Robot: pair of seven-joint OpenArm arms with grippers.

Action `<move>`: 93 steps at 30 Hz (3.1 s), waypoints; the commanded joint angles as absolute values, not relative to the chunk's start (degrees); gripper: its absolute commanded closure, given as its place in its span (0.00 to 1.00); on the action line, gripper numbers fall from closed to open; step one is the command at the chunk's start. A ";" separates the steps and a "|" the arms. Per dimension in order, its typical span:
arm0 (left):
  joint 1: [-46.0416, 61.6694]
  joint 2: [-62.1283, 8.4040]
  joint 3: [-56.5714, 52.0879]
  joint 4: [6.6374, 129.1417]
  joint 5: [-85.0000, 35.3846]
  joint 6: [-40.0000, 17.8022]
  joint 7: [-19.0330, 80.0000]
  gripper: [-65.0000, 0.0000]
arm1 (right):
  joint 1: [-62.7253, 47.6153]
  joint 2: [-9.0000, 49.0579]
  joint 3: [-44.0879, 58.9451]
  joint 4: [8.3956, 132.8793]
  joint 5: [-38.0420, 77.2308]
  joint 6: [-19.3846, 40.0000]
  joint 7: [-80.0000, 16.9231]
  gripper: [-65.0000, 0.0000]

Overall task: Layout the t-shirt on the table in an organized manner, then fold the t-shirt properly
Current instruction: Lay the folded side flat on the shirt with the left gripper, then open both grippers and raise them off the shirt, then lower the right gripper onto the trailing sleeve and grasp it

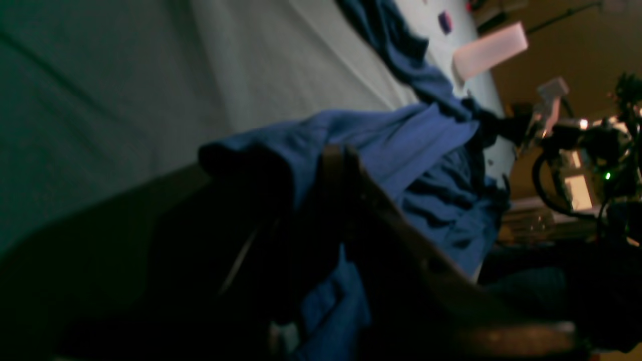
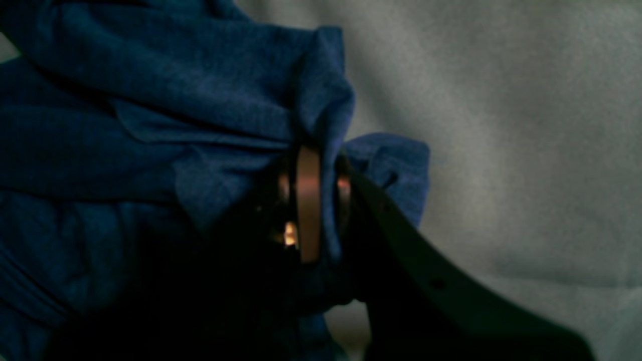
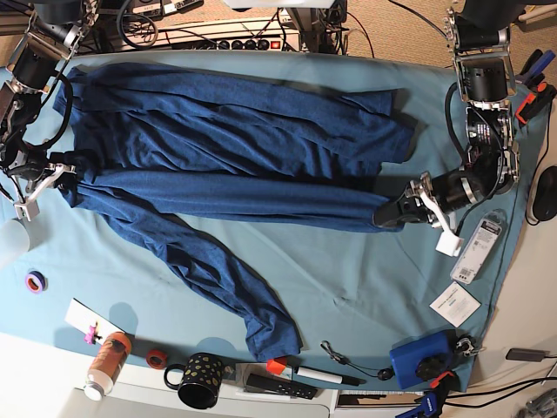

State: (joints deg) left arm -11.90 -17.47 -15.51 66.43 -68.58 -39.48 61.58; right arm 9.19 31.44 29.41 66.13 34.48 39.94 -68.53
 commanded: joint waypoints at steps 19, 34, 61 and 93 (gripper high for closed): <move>-13.17 -18.09 -15.88 67.53 -71.59 -40.00 62.19 0.45 | 10.20 33.19 29.69 67.22 35.03 40.00 -61.71 0.49; -15.55 -19.81 -19.94 67.59 -84.18 -40.00 65.56 0.43 | 14.72 33.17 29.69 67.24 28.62 40.00 -50.30 0.44; -15.70 -31.35 -33.41 67.59 -84.03 -40.00 65.63 0.43 | 22.06 15.68 2.74 67.02 0.12 29.15 -33.65 0.44; -15.70 -31.42 -33.41 67.57 -83.35 -40.00 65.60 0.49 | 24.25 15.88 4.89 61.76 0.69 24.91 -33.30 1.00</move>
